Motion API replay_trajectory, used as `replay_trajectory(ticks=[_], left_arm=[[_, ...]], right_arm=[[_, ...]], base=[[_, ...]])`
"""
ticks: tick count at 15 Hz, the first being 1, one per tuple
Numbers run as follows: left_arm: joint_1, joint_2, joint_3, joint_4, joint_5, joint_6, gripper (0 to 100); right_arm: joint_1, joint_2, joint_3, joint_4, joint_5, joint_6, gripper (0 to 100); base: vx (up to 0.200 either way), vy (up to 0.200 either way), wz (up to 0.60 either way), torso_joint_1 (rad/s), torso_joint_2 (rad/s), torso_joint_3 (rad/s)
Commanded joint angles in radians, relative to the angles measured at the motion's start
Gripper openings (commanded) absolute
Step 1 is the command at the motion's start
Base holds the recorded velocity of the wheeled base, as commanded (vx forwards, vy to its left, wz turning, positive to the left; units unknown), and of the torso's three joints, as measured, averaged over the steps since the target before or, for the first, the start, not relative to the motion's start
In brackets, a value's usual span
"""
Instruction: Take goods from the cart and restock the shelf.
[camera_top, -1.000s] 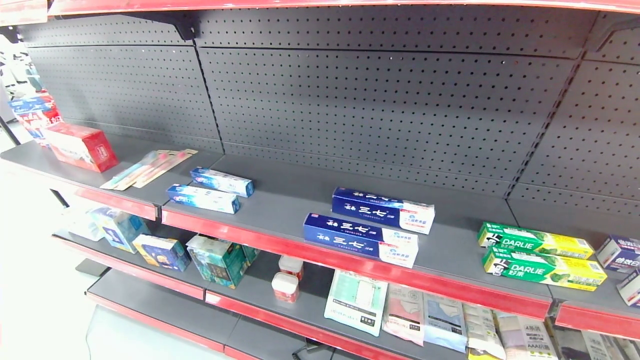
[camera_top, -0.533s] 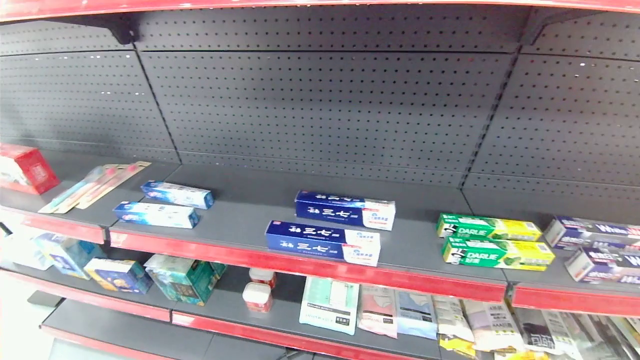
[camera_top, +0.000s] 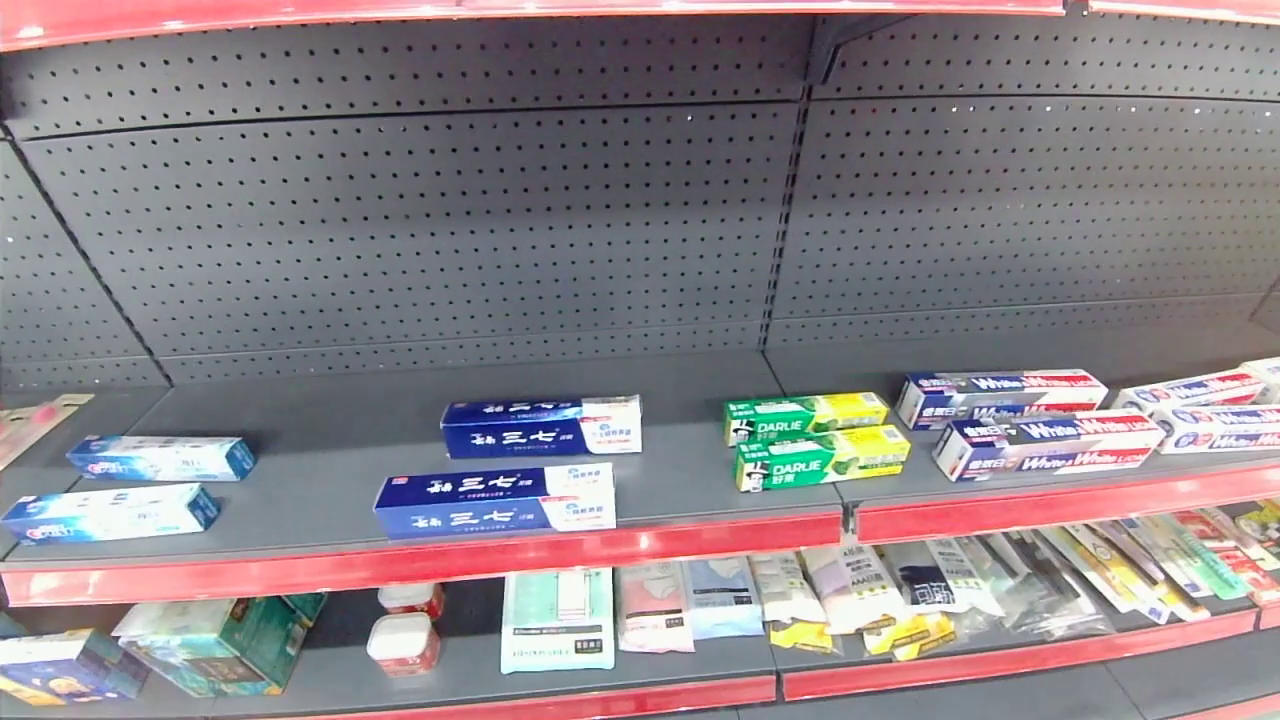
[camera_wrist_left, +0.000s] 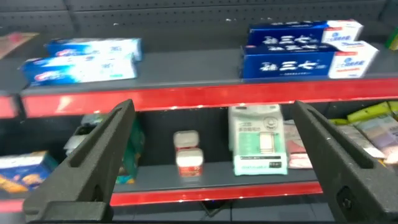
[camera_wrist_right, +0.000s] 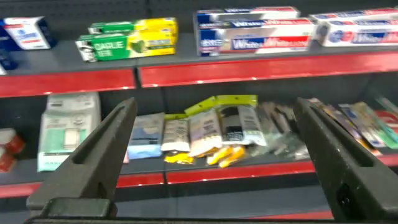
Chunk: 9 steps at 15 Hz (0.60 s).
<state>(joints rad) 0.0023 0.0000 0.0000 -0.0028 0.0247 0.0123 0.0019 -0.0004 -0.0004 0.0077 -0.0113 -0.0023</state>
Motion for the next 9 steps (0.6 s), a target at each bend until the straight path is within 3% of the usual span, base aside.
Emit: replay_trajectory(ticks=[1,4,5,6,7,8,9], left_arm=[[-0.001,0.0,0.0,0.001,0.0,0.0,100],[-0.001,0.0,-0.005,-0.003,-0.005,0.005,100],[-0.004,0.026,-0.063,0.0,-0.005,0.001,100],[-0.027,0.347,-0.357,-0.008,0.018,-0.121,100],[-0.025,0.511,-0.526,-0.028,0.037,-0.207,100],[-0.022,0.623,-0.591,-0.025,0.052,-0.19,100],[-0.022,0.635,-0.591,-0.025,0.055,-0.184,100]], right_arm=[[0.0,0.002,-0.001,-0.002,0.001,-0.001,100],[0.0,0.002,0.0,-0.002,0.001,0.001,100],[0.0,0.002,-0.001,-0.002,0.001,-0.001,100],[0.0,0.002,-0.001,-0.002,0.001,0.001,100],[0.0,0.002,-0.001,-0.002,0.001,0.001,100],[0.0,0.002,-0.001,-0.002,0.001,0.001,100],[0.0,0.002,-0.001,-0.002,0.001,0.001,100]], base=[[0.0,0.0,0.0,0.0,0.0,0.0],[0.0,0.0,0.0,0.0,0.0,0.0],[0.0,0.0,0.0,0.0,0.0,0.0],[0.0,0.0,0.0,0.0,0.0,0.0],[0.0,0.0,0.0,0.0,0.0,0.0],[0.0,0.0,0.0,0.0,0.0,0.0],[0.0,0.0,0.0,0.0,0.0,0.0]])
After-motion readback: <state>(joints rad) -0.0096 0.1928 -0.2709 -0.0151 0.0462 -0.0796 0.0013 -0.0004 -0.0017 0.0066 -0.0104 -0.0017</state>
